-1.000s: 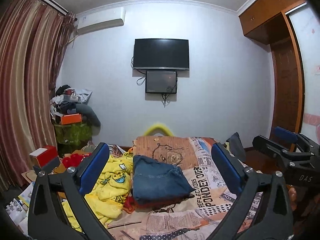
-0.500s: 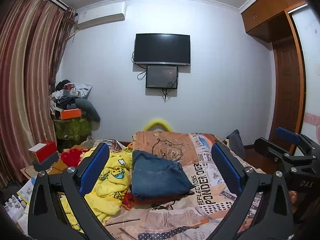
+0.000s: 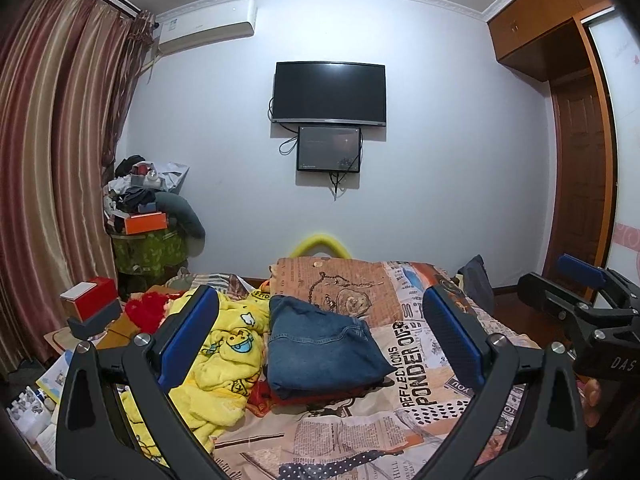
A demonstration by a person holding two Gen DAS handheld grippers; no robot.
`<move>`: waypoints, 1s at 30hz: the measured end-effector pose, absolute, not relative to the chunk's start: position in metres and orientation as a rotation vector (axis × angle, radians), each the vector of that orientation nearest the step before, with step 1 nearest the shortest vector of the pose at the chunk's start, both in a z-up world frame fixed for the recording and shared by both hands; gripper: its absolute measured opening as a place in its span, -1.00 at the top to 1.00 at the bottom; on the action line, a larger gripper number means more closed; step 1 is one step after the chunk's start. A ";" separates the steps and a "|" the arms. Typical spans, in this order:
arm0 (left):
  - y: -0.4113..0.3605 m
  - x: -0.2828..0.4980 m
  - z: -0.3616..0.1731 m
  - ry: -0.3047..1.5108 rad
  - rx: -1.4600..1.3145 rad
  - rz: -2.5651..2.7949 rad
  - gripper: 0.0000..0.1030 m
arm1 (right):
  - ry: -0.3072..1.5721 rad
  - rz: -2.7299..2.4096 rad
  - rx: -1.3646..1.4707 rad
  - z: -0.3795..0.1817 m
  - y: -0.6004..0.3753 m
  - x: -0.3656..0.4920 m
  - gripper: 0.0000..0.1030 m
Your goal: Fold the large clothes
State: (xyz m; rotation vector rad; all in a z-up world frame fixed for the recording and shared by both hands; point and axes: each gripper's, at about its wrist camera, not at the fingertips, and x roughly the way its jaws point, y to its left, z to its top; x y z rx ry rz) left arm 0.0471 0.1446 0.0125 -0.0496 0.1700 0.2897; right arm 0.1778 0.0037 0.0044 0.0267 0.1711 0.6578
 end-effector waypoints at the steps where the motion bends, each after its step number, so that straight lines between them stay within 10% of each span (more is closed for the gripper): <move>1: 0.145 0.047 0.012 0.169 -0.052 0.290 -0.99 | 0.173 0.658 0.025 0.004 0.004 0.178 -1.00; 30: 0.149 0.050 0.008 0.185 -0.065 0.278 -0.99 | 0.180 0.673 0.030 0.001 0.005 0.178 -1.00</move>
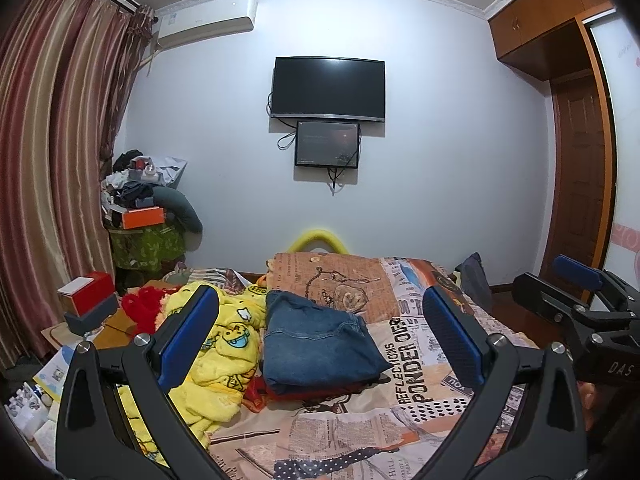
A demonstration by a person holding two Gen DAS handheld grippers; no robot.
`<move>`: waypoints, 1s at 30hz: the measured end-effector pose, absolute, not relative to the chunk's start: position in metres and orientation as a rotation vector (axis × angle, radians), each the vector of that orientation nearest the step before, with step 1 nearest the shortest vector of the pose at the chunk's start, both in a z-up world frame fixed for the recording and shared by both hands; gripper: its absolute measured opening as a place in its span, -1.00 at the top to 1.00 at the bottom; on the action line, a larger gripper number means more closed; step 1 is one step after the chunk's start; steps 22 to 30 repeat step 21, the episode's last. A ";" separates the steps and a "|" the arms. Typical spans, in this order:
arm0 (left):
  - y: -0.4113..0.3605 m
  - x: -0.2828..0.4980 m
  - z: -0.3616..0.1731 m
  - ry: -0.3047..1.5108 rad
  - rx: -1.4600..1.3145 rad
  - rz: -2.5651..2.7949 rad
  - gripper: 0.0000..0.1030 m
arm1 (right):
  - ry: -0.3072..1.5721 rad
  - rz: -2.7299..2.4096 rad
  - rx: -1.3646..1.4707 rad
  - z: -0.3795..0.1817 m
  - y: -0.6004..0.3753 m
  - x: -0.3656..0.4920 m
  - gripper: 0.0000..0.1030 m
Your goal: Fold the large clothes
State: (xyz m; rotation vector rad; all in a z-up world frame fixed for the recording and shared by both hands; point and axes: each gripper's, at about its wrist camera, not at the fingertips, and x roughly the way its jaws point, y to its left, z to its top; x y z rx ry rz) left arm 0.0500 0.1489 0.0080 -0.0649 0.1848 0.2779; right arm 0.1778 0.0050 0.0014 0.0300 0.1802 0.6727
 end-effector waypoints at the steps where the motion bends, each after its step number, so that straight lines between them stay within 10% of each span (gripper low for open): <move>1: 0.149 0.050 0.008 0.185 -0.066 0.274 -0.99 | 0.179 0.670 0.032 0.002 0.004 0.178 -1.00; 30: 0.151 0.048 0.007 0.192 -0.066 0.229 -0.99 | 0.184 0.664 0.045 0.001 0.002 0.181 -1.00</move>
